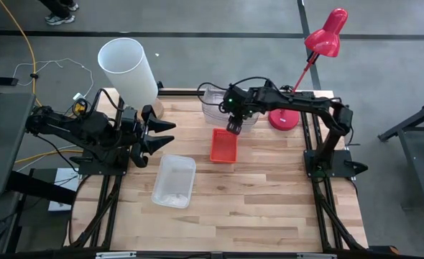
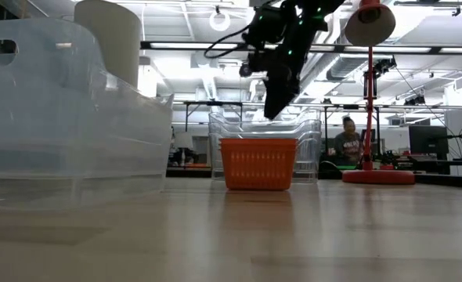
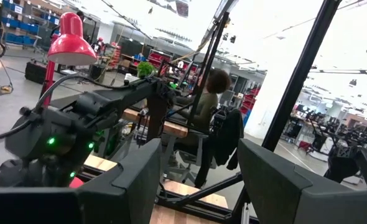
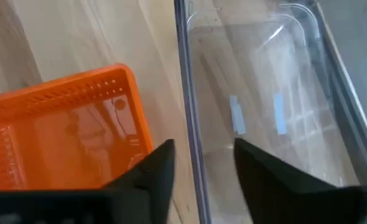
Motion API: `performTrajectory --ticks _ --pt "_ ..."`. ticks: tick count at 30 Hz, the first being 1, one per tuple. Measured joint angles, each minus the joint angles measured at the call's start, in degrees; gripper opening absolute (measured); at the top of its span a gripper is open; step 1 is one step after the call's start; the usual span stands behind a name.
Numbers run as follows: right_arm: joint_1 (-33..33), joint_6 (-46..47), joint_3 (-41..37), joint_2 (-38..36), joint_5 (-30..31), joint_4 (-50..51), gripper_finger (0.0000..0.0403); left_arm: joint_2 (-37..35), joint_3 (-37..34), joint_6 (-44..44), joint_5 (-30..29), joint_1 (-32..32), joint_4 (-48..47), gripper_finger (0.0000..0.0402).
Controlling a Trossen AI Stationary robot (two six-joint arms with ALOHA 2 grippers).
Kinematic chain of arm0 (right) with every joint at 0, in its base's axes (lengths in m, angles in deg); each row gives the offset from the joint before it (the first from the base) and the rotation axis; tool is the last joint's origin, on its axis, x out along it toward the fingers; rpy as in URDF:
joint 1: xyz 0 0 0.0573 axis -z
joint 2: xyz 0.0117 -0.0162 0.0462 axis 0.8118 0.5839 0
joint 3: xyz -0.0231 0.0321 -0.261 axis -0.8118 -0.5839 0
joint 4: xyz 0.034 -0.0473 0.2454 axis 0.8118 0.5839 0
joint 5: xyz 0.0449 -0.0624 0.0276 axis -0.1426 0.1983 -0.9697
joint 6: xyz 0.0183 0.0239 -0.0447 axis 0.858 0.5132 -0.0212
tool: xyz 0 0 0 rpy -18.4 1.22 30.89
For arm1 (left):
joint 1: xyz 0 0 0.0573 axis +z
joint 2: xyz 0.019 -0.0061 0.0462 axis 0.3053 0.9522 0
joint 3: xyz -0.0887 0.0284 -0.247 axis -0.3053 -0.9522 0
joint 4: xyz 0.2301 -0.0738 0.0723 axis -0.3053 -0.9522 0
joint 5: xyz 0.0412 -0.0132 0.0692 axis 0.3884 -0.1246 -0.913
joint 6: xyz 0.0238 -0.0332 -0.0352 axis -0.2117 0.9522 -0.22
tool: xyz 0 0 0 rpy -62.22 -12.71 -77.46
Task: Stack baskets by color
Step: Return to Home Position
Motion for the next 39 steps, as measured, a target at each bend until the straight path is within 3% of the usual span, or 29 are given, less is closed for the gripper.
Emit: performTrajectory --ticks 4,10,18,23,27,31,35,39 --pt "0.00 1.56 0.00 -4.54 -0.28 2.34 0.0198 0.00 0.00 0.00 0.00 -0.02 0.00 0.0202" --pt "-0.81 4.95 -6.78 -17.93 1.09 0.75 0.0210 0.00 0.00 -1.71 0.00 0.00 -0.10 0.0202" --pt "-8.48 25.01 -34.12 -45.34 1.08 -19.03 0.0210 0.02 0.00 -8.42 -1.51 0.01 -0.04 0.0202" --pt "-14.73 31.82 -43.55 -56.88 3.41 -37.91 0.0210 0.02 0.00 -9.49 -1.51 0.01 0.12 0.0202" --pt "-17.72 28.88 -46.18 -60.09 5.85 -48.02 0.0210 0.02 0.00 -9.49 -1.49 0.01 -0.02 0.0202" --pt "-18.85 23.05 -45.21 -59.78 6.49 -48.26 0.0210 0.01 0.00 -9.49 0.43 1.48 -0.75 0.0202" --pt "-18.91 21.86 -44.92 -59.09 6.38 -48.25 0.0210 -0.75 0.00 -9.03 8.02 7.01 -5.29 0.0186" --pt "-18.91 21.86 -44.92 -58.62 6.23 -48.12 0.0210 -1.56 0.07 -8.20 16.03 15.31 -10.79 0.0144"
